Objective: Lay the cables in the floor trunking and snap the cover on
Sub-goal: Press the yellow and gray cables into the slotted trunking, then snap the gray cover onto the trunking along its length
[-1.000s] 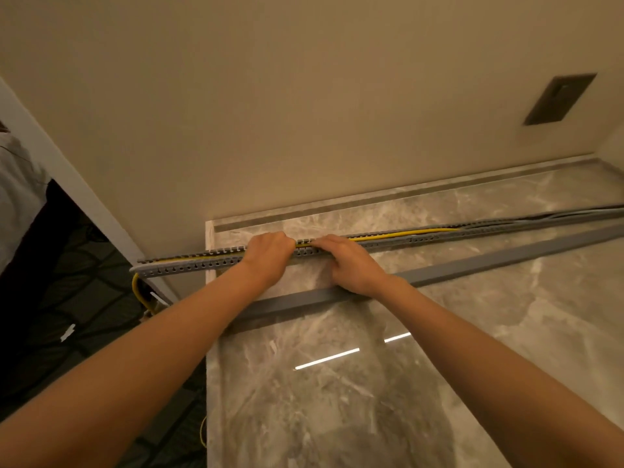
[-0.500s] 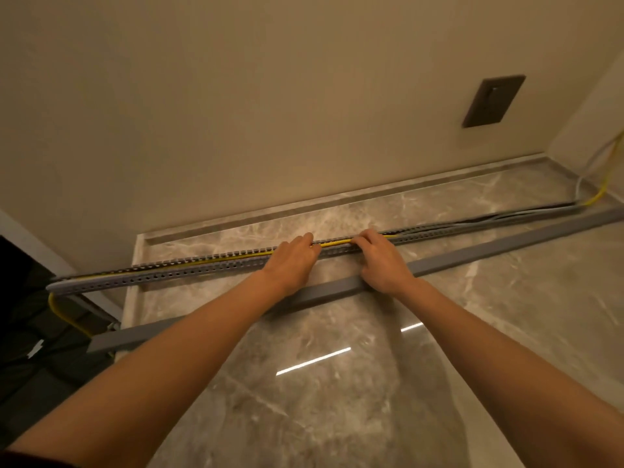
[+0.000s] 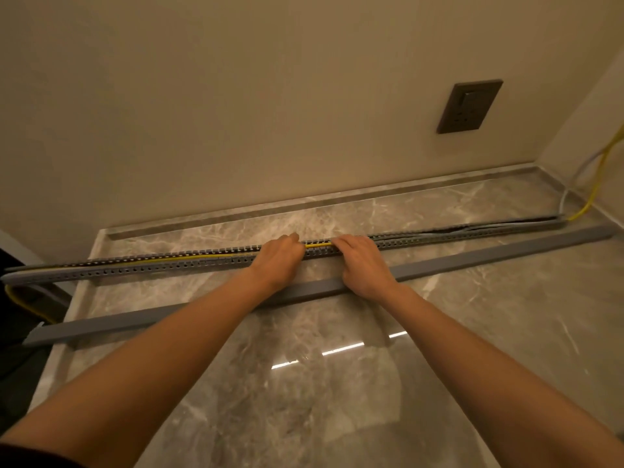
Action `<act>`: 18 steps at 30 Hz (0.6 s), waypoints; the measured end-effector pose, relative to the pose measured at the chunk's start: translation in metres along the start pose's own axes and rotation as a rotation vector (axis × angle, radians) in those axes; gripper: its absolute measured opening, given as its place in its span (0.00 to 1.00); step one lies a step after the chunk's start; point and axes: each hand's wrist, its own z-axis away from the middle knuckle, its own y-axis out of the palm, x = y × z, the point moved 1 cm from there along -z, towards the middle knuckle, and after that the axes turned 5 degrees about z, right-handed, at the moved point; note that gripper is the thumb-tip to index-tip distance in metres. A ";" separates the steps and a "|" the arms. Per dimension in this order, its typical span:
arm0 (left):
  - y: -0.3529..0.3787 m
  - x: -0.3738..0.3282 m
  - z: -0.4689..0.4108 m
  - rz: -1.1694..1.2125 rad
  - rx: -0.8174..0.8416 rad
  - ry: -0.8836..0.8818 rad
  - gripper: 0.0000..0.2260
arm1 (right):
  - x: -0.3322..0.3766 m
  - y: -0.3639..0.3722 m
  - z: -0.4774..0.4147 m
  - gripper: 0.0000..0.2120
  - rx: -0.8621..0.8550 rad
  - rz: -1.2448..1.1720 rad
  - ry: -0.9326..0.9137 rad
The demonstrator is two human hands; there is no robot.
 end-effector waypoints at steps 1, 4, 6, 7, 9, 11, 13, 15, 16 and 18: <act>0.001 -0.004 -0.001 -0.004 0.000 0.003 0.11 | -0.003 0.001 0.001 0.28 0.013 0.003 0.002; 0.006 -0.008 -0.002 -0.007 0.002 -0.005 0.12 | -0.005 0.003 0.002 0.28 0.046 -0.003 0.016; 0.007 -0.007 -0.003 0.011 0.006 -0.012 0.13 | -0.003 0.002 -0.001 0.27 0.048 -0.021 0.040; 0.006 -0.006 -0.003 0.020 0.009 -0.011 0.13 | -0.002 0.001 -0.003 0.26 0.057 -0.022 0.054; 0.005 -0.004 -0.003 0.043 0.020 -0.007 0.13 | -0.001 -0.003 -0.007 0.25 0.114 -0.011 0.079; 0.003 -0.005 -0.004 0.052 0.044 -0.004 0.13 | 0.001 -0.007 -0.013 0.25 0.187 0.000 0.099; -0.002 -0.007 -0.005 0.042 0.091 -0.002 0.14 | 0.003 -0.014 -0.016 0.26 0.249 -0.049 0.108; -0.010 -0.008 -0.006 0.031 0.130 -0.005 0.14 | 0.000 -0.020 -0.011 0.26 0.252 -0.153 0.119; -0.014 -0.008 -0.006 0.026 0.133 -0.004 0.14 | -0.005 -0.023 -0.005 0.26 0.224 -0.191 0.136; -0.024 -0.014 -0.009 0.000 0.090 0.027 0.13 | -0.023 -0.029 0.011 0.25 0.168 -0.206 0.195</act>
